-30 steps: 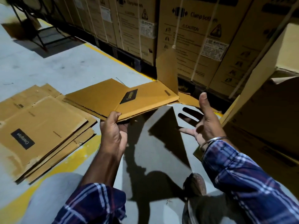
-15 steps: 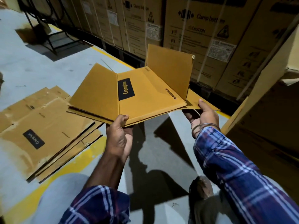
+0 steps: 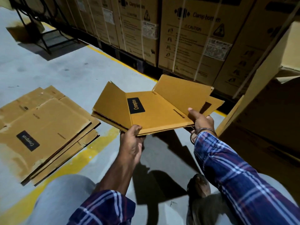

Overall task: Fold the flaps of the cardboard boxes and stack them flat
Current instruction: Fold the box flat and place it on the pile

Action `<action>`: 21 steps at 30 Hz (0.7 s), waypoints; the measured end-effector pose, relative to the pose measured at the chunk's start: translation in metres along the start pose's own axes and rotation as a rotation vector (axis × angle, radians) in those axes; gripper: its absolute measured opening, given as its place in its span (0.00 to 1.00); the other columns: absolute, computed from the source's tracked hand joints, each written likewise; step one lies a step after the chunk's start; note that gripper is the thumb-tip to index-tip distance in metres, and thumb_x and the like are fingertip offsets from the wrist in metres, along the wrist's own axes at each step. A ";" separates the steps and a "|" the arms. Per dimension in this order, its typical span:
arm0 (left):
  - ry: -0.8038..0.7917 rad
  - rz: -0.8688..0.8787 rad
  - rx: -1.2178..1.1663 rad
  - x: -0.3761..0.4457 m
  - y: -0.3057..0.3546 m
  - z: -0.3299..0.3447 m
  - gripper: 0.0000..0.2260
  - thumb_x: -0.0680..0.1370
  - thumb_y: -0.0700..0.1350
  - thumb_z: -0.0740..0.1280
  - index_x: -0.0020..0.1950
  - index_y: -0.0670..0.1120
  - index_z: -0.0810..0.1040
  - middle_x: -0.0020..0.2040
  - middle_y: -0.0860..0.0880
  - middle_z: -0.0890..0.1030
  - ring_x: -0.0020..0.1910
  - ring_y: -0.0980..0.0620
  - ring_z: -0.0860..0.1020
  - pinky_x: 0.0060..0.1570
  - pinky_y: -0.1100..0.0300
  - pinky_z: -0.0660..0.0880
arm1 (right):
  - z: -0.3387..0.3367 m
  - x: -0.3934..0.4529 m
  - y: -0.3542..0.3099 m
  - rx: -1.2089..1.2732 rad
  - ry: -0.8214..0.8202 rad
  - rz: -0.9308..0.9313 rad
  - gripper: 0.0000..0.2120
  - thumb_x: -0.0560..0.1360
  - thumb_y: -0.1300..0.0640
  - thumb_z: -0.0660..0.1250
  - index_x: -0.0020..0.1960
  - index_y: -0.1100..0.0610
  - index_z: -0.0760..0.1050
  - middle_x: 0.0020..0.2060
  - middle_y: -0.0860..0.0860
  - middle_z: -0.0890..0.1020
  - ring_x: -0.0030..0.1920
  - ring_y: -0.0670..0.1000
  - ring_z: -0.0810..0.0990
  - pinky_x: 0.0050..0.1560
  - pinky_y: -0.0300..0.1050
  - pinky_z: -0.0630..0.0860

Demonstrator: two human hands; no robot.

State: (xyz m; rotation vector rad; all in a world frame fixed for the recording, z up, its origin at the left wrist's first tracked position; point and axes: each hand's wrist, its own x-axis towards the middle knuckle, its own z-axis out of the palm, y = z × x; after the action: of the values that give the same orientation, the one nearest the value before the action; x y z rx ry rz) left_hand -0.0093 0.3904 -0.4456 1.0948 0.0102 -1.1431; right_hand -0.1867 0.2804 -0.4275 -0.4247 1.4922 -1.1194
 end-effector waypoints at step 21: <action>0.211 0.041 0.048 0.006 0.051 -0.038 0.19 0.79 0.34 0.63 0.70 0.42 0.72 0.60 0.39 0.82 0.56 0.37 0.83 0.44 0.39 0.84 | -0.024 0.008 -0.009 -0.391 -0.132 0.000 0.13 0.74 0.70 0.69 0.57 0.70 0.72 0.52 0.68 0.81 0.41 0.63 0.84 0.30 0.55 0.83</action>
State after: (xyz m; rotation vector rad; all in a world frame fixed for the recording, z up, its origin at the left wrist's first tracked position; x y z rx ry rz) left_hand 0.0491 0.4118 -0.4331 1.2496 0.1252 -0.9913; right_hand -0.2132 0.2792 -0.4275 -0.7525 1.5935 -0.7805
